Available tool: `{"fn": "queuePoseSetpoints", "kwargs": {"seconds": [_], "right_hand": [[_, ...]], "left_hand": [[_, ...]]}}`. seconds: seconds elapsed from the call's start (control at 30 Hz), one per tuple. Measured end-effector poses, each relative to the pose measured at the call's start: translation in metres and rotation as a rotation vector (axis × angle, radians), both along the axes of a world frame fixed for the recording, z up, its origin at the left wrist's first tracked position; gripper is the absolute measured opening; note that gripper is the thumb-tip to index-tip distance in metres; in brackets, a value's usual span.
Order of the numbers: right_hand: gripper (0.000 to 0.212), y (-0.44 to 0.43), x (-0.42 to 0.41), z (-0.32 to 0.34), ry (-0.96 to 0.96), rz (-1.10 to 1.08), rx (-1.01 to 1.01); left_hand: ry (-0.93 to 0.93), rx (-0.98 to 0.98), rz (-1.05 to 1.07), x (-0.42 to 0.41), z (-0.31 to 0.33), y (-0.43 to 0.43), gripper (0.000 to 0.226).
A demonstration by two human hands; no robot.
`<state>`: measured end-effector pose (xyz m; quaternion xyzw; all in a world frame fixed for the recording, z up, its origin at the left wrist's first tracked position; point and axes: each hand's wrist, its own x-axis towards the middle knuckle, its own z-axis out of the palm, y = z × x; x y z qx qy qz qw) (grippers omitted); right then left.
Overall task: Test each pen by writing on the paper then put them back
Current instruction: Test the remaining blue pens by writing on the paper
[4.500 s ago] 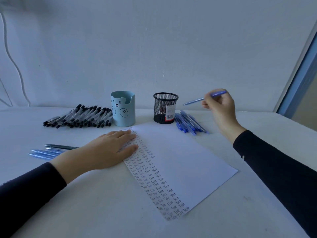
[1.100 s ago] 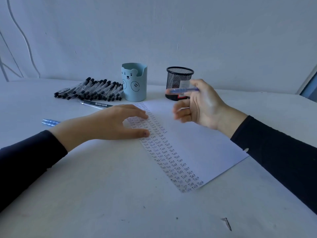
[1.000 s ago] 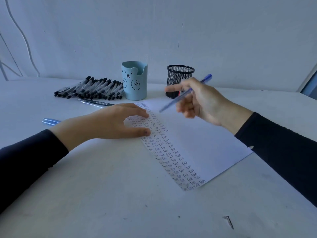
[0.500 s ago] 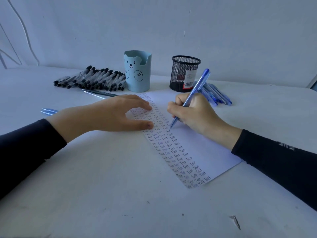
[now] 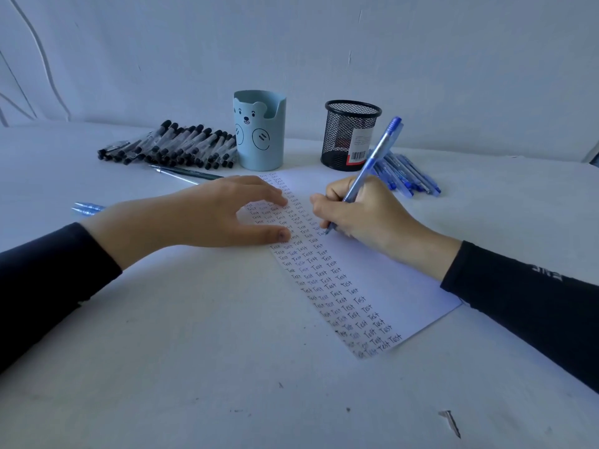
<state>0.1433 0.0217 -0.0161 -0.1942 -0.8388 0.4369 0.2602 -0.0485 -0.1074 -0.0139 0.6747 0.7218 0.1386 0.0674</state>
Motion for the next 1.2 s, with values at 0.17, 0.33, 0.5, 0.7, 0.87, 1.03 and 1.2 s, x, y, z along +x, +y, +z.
{"fn": "queuePoseSetpoints", "kwargs": {"seconds": [0.17,0.33,0.5,0.7,0.87,1.03,1.2], "right_hand": [[0.043,-0.0013,-0.0011,-0.0006,-0.009,0.016,0.012],[0.044,-0.0004,-0.0010,-0.0017,-0.017,0.039,0.059],[0.040,-0.0009,-0.0010,-0.0016,-0.019,0.035,0.062],[0.041,-0.0009,-0.0009,-0.0009,-0.042,0.042,0.056],[0.043,0.0000,-0.0002,-0.0002,-0.028,0.034,0.031],[0.038,0.0001,0.0002,-0.0007,-0.042,0.044,0.036],[0.037,-0.0006,0.0010,0.0006,-0.060,0.050,0.043]], "left_hand": [[-0.013,-0.002,0.001,-0.0010,0.0002,-0.0001,0.080],[-0.019,0.009,-0.001,0.0013,0.0007,0.0002,0.073],[-0.019,-0.005,-0.004,-0.0009,0.0002,0.0001,0.076],[-0.021,-0.002,-0.001,-0.0005,-0.0001,0.0002,0.074],[-0.023,-0.010,-0.006,-0.0007,0.0004,-0.0002,0.075],[-0.020,-0.011,-0.004,-0.0002,0.0010,0.0000,0.075],[-0.029,-0.014,-0.002,-0.0010,-0.0002,-0.0004,0.082]]}}
